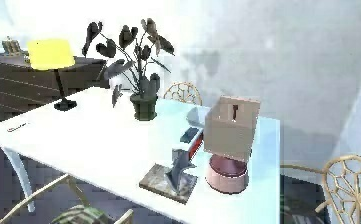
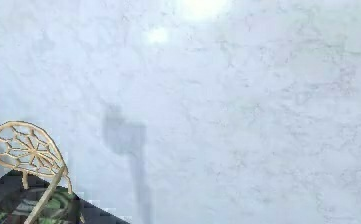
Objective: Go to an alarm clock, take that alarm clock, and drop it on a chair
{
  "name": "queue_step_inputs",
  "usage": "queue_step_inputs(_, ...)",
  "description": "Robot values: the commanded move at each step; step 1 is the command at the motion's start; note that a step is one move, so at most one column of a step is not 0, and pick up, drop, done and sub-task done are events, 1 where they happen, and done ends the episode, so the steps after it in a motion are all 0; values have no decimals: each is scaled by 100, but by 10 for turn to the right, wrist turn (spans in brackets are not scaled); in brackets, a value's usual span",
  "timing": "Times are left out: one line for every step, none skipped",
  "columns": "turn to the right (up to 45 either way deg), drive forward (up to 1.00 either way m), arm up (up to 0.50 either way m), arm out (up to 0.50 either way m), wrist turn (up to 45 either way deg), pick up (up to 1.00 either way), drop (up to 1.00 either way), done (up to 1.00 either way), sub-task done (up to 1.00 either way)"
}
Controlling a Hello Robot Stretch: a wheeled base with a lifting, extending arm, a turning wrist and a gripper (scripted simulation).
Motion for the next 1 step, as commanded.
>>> queue_step_inputs(-450,0,0,0,0,0,0,0,0)
